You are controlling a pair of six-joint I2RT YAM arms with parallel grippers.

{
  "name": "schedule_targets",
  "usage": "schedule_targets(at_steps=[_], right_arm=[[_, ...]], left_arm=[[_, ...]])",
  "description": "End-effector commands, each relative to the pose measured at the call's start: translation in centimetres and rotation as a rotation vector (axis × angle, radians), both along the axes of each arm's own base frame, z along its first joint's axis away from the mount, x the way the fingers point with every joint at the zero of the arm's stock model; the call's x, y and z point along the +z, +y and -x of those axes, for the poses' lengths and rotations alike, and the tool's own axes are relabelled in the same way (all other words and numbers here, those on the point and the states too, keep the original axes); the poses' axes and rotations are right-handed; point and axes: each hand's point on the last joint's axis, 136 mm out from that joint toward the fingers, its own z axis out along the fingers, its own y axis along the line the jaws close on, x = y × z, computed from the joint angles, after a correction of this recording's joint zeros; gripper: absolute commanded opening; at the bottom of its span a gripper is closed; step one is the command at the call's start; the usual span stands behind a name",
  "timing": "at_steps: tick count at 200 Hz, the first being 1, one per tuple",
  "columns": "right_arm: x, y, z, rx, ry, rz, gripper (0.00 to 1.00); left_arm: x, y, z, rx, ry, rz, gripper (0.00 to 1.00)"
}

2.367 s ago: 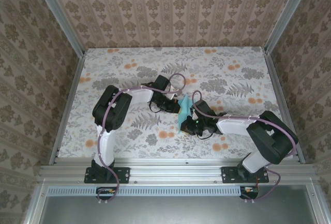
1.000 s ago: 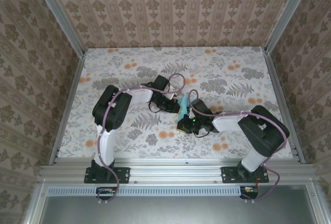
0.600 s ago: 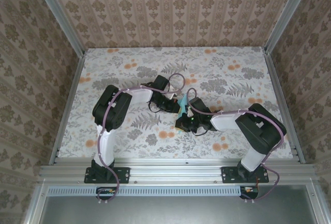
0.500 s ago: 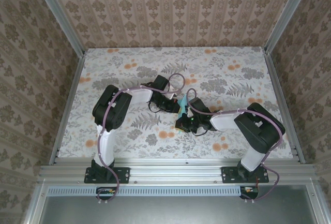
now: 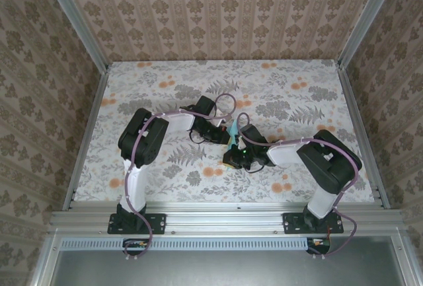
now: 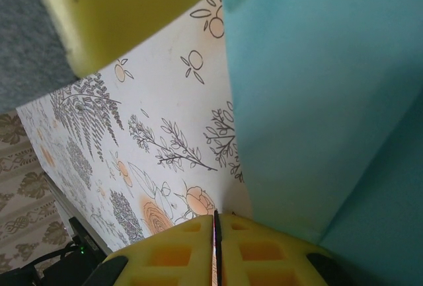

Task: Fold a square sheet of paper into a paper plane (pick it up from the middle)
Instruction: Fourth fold the wing at the center of the table.

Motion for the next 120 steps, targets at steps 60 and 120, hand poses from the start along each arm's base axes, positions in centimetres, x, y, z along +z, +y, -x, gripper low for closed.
schedule_targets(at_steps=[60, 120], right_arm=[[3.0, 0.8, -0.2, 0.005, -0.050, -0.060, 0.17], [3.9, -2.7, -0.1, -0.072, -0.058, -0.061, 0.18]], left_arm=[[-11.6, 6.7, 4.5, -0.004, 0.116, -0.387, 0.00], [-11.4, 6.7, 4.5, -0.004, 0.116, -0.386, 0.00]])
